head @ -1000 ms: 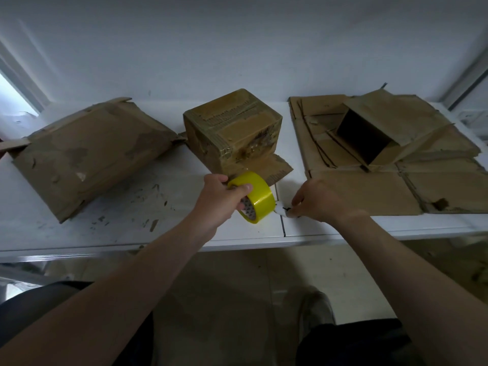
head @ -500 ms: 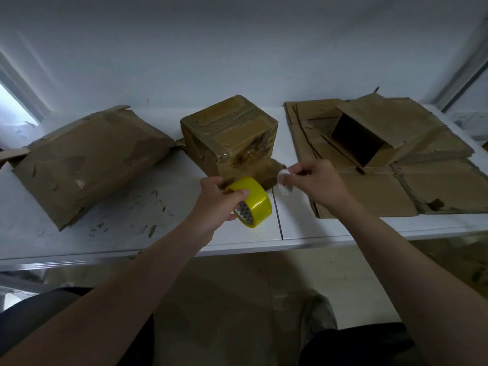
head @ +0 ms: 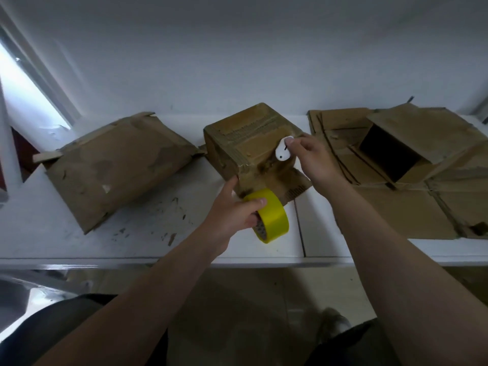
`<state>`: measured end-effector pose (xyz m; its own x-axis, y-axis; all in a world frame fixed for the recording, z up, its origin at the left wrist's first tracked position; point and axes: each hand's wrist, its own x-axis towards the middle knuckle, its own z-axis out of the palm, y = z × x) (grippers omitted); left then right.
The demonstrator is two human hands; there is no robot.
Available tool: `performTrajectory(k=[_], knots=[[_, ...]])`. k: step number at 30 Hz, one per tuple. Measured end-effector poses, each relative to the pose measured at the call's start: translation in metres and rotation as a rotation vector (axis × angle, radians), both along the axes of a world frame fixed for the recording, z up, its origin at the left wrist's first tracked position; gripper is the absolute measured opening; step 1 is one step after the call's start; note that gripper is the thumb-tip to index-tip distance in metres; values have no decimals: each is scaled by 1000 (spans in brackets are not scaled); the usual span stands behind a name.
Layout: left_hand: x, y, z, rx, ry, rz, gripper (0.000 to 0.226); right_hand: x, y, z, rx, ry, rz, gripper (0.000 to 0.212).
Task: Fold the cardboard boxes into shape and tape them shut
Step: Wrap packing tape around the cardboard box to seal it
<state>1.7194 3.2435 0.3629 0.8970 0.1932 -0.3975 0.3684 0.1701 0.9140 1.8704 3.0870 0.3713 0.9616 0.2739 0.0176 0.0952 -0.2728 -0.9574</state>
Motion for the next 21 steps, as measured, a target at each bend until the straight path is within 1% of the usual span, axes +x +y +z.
performTrajectory(k=[3, 5, 6, 8, 10, 12, 13, 15, 17, 19, 21], knots=[[-7, 9, 4, 32, -22, -49, 59, -5, 2, 2, -104, -2, 17, 29], [-14, 18, 8, 73, -33, -93, 50, -12, 0, 5, -128, -37, 12, 33], [-18, 23, 10, 88, -35, -111, 51, -18, -2, 8, -126, -71, 22, 39], [-25, 33, 14, 110, -8, -139, 61, -32, -6, 10, -175, -129, 65, 47], [-31, 41, 17, 109, 25, -180, 69, -47, -7, 9, -291, -136, 89, 44], [-38, 48, 20, 94, 43, -211, 65, -60, -9, 10, -373, -131, 89, 39], [-40, 51, 21, 82, 48, -204, 61, -65, -10, 11, -383, -145, 71, 37], [-45, 55, 21, 53, 58, -167, 58, -76, -11, 17, -388, -232, -29, 28], [-49, 57, 20, 61, 73, -133, 50, -86, -11, 27, -326, -353, -108, 18], [-53, 57, 19, 69, 79, -124, 33, -96, -5, 36, -237, -390, -66, 16], [-55, 55, 18, 71, 81, -119, 25, -105, 4, 40, -227, -380, 18, 18]])
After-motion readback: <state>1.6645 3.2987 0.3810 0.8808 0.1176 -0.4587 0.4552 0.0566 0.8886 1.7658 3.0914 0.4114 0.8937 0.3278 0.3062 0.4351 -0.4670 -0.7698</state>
